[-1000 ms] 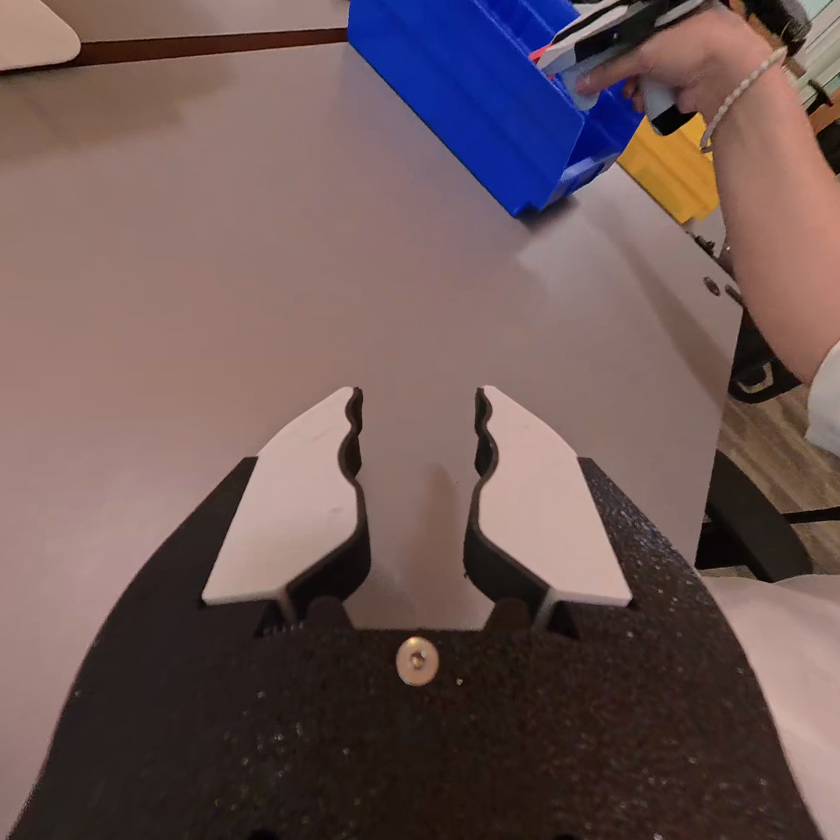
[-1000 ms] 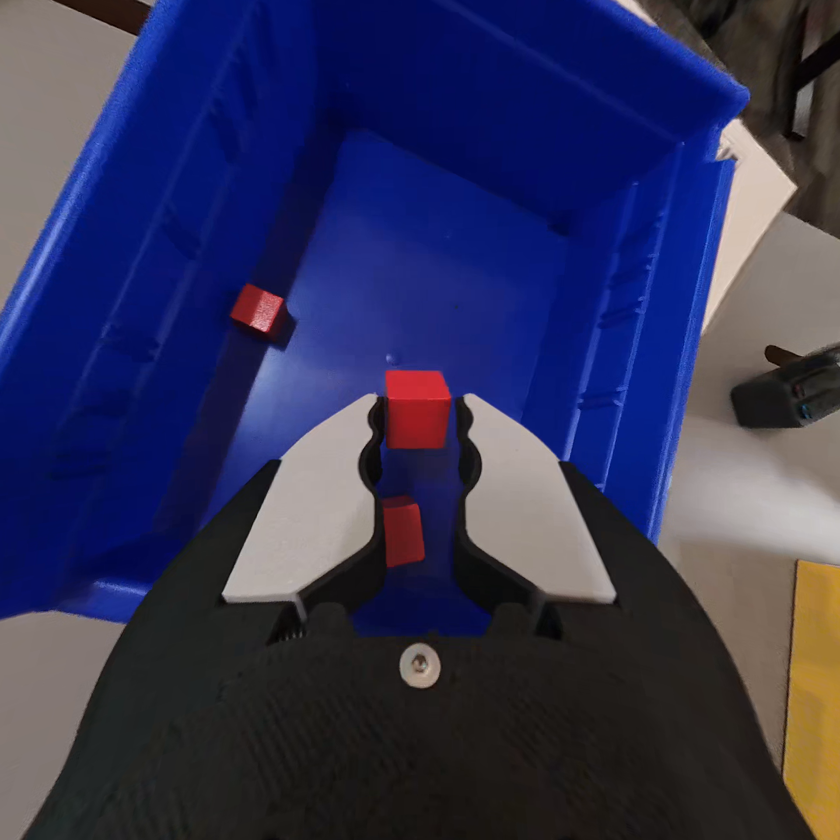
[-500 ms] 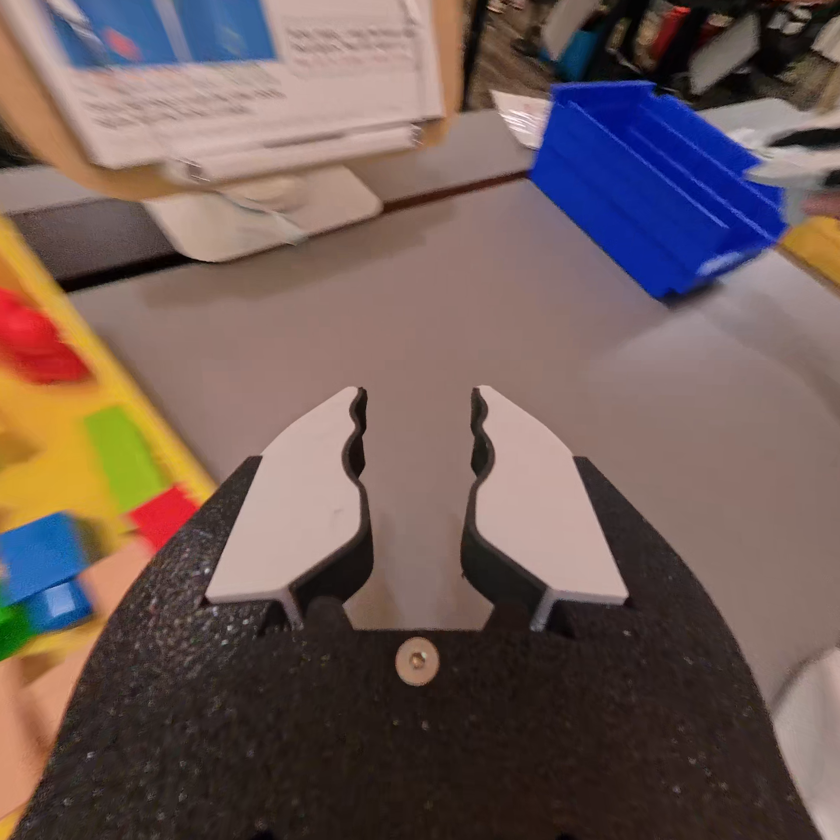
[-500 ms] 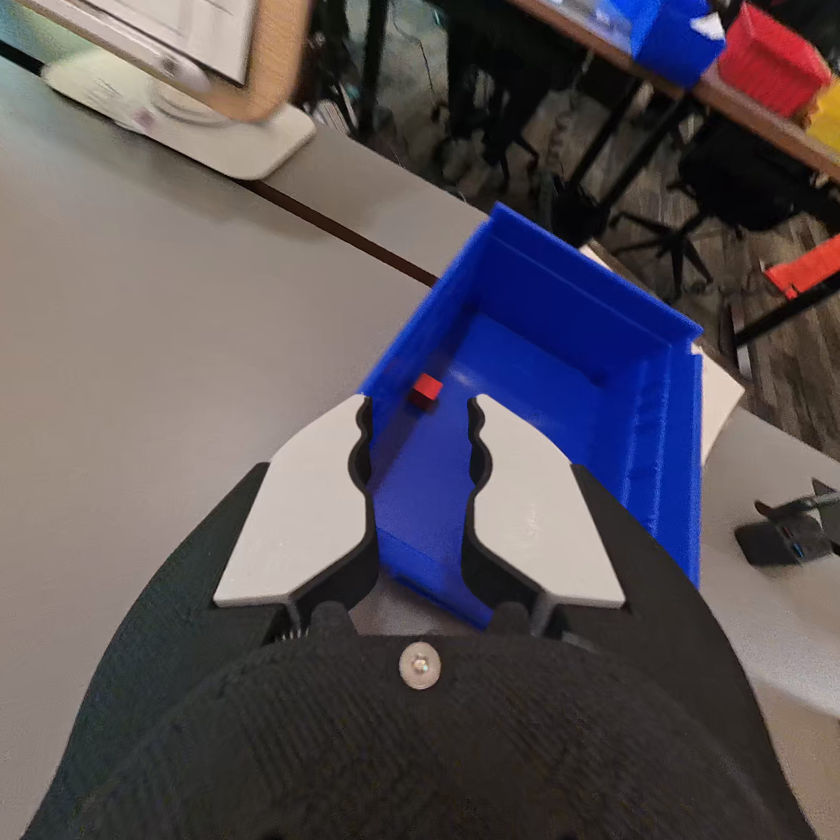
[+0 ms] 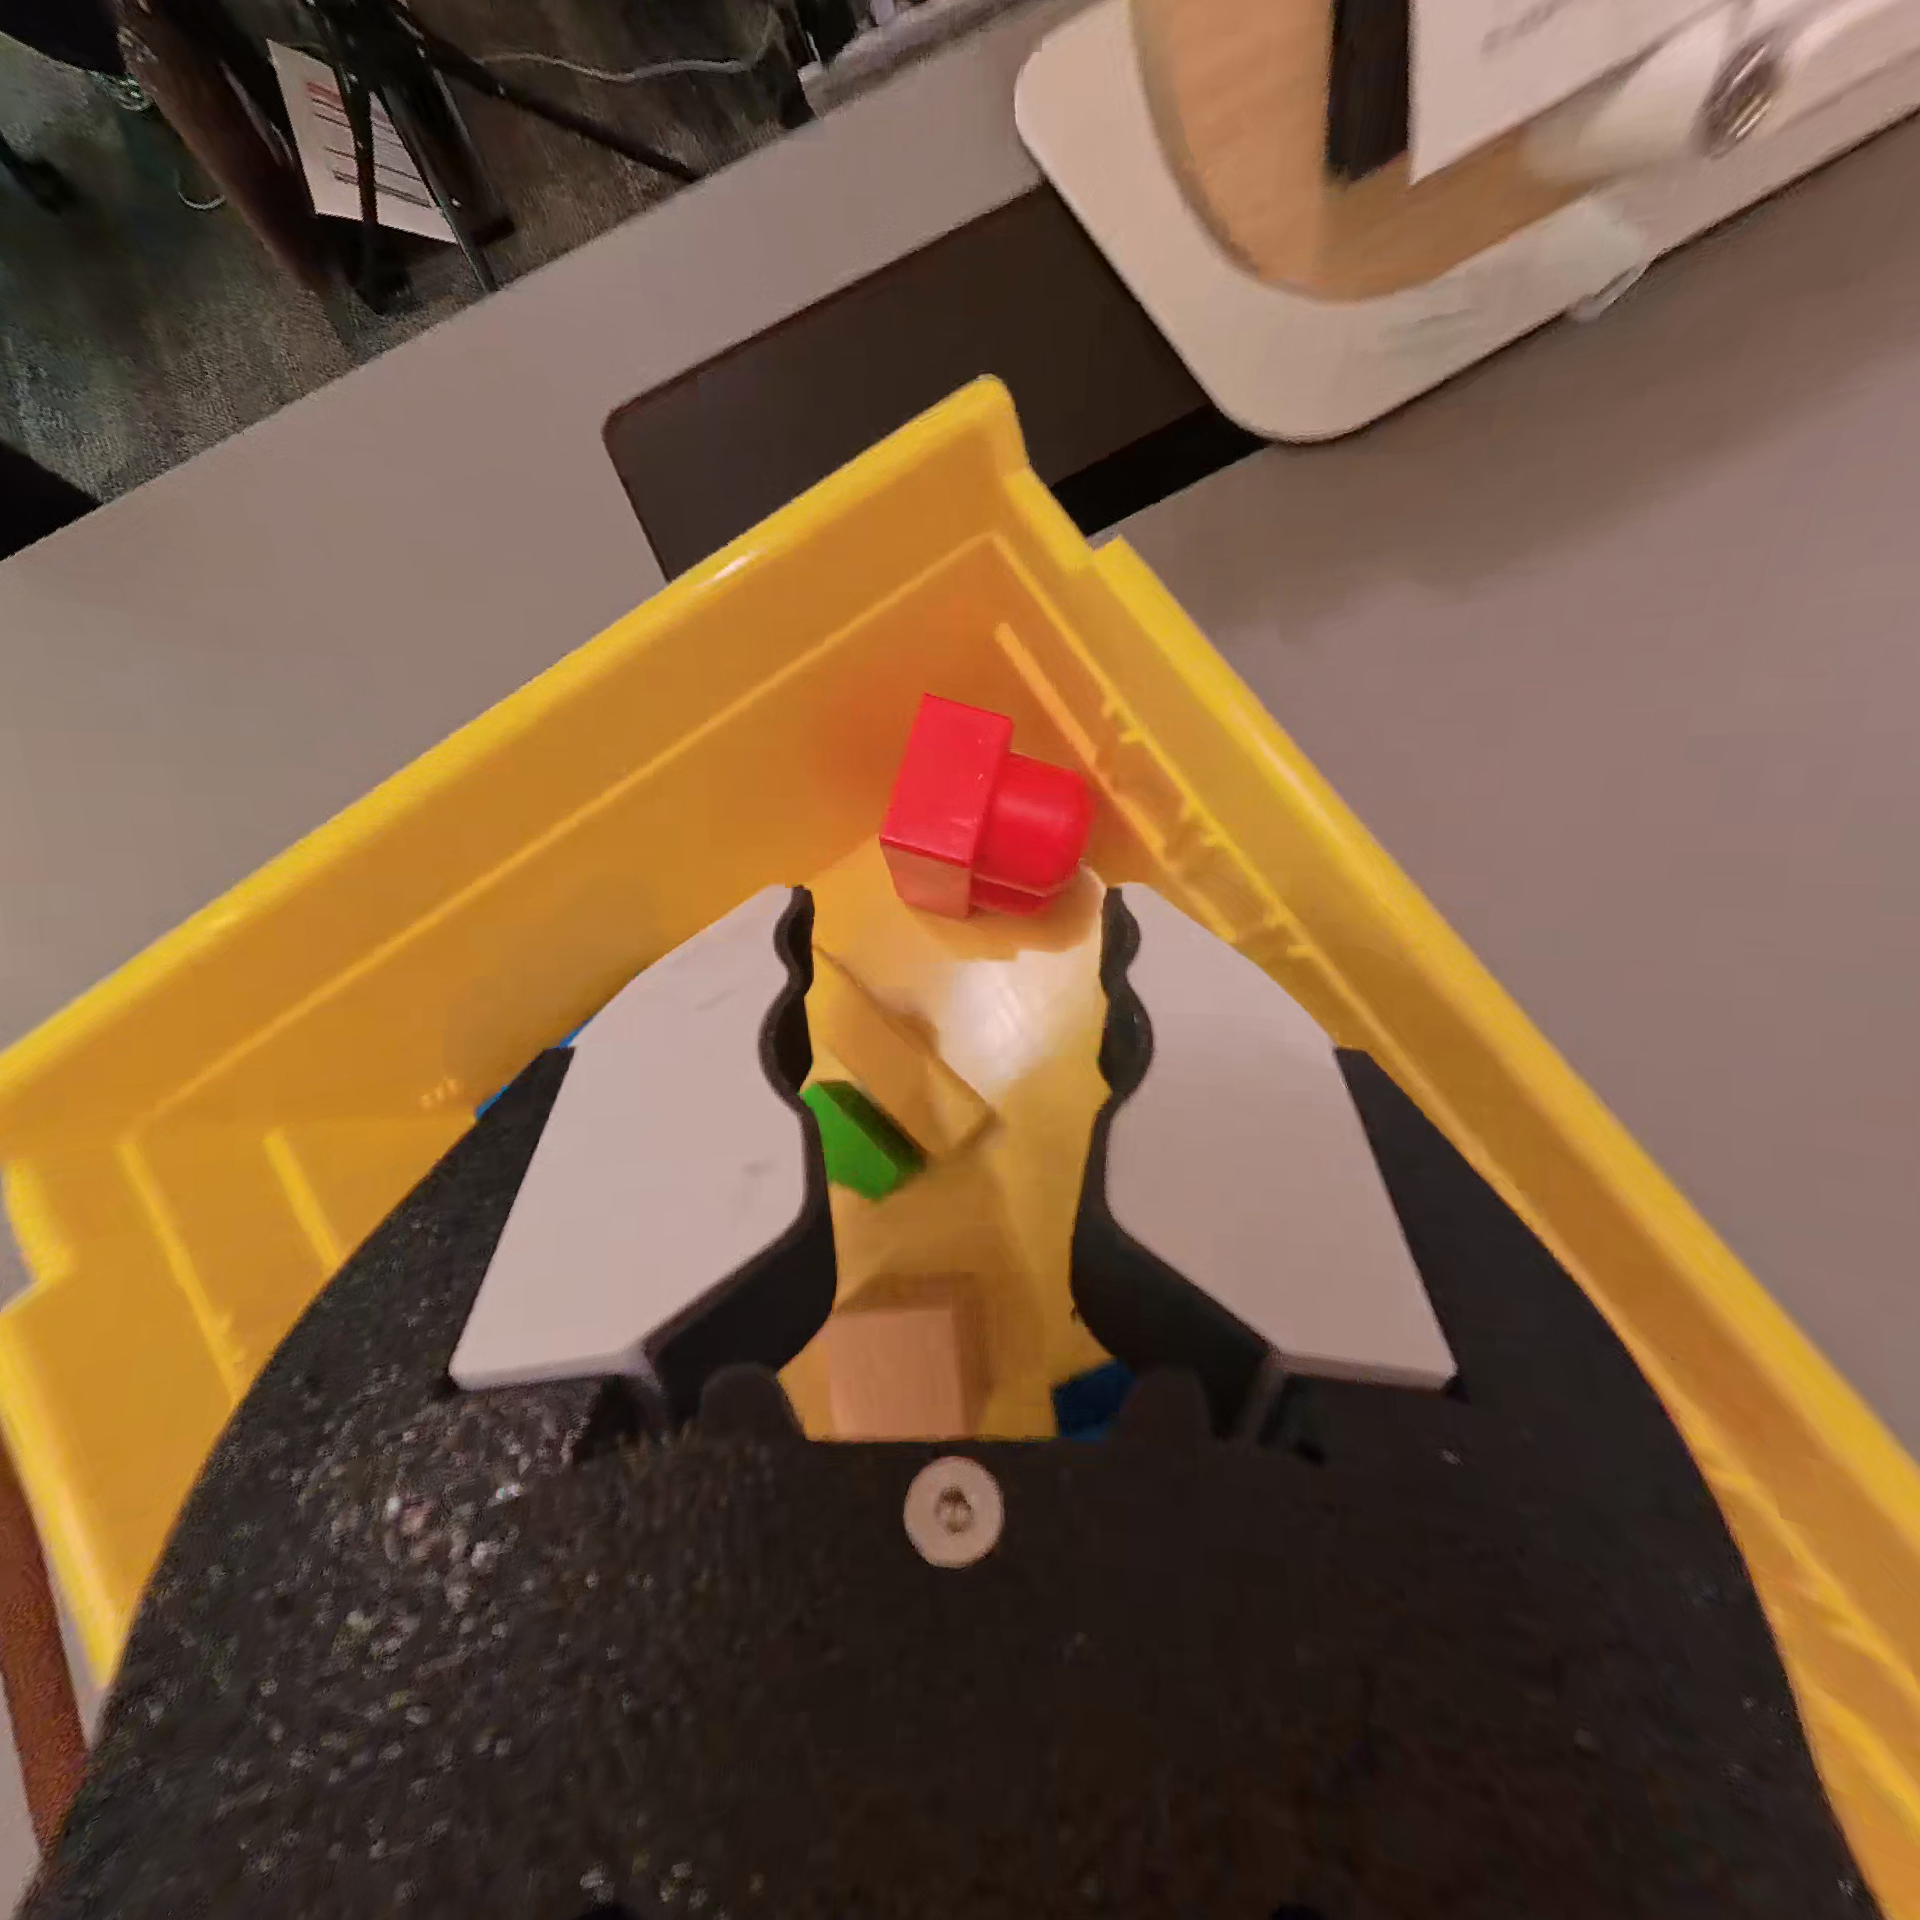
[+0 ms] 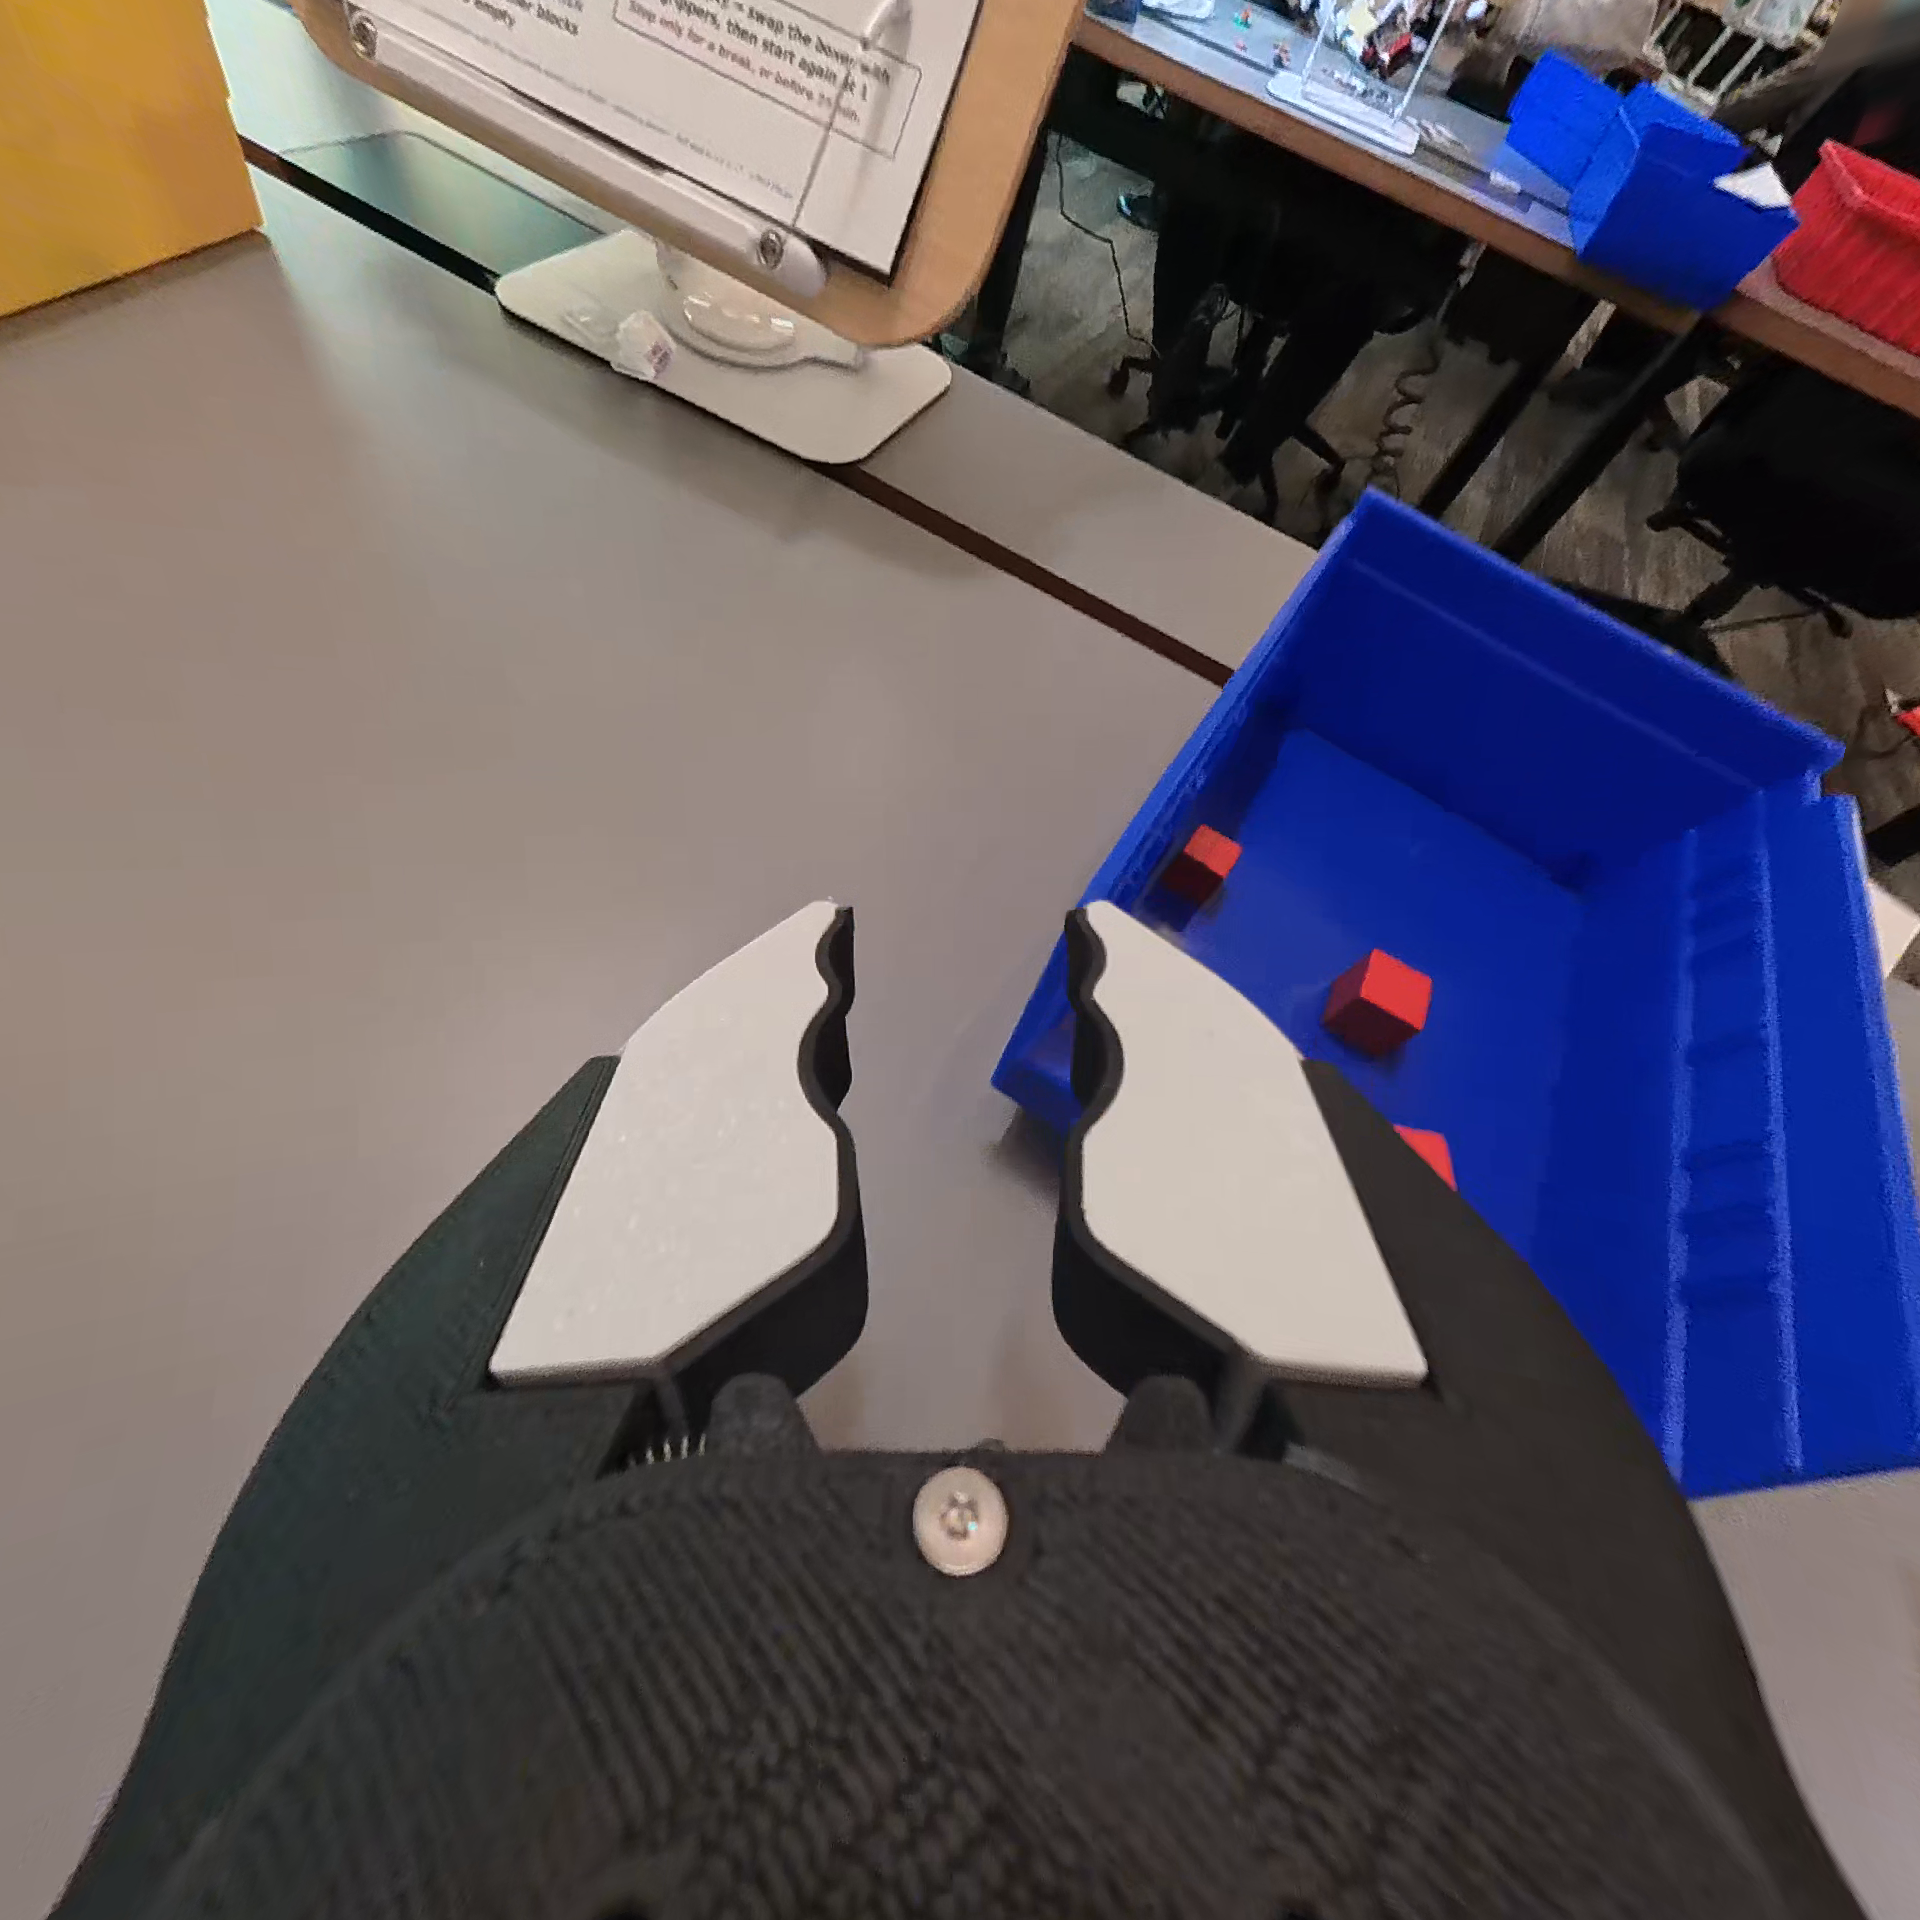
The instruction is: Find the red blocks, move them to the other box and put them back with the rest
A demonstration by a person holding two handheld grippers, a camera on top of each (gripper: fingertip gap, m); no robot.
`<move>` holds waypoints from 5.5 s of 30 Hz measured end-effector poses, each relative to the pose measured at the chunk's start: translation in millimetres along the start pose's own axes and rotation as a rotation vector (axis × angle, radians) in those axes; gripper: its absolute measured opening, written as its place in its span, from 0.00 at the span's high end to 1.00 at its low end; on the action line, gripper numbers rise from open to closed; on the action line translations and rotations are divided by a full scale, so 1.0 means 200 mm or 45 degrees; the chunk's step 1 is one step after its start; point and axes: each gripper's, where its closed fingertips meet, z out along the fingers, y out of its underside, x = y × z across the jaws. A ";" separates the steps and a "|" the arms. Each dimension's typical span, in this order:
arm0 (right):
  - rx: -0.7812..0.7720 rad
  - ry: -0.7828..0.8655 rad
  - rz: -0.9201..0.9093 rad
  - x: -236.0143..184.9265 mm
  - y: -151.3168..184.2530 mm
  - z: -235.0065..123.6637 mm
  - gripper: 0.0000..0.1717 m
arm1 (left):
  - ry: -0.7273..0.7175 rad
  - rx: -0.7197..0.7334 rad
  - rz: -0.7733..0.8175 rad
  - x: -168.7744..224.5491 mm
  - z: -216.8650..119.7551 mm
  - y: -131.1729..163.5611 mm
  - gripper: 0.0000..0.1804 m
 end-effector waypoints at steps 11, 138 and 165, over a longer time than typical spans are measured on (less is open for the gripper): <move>-0.082 0.047 0.075 0.01 0.18 -0.08 0.77 | 0.044 -0.108 0.166 0.00 0.27 0.07 0.77; 0.378 -0.045 0.098 -0.14 -0.17 -0.15 0.71 | 0.264 -0.427 0.769 0.40 -0.38 0.51 0.68; 0.288 0.036 0.045 -0.26 -0.18 -0.13 0.71 | 0.241 -0.230 1.067 0.52 -0.25 0.55 0.60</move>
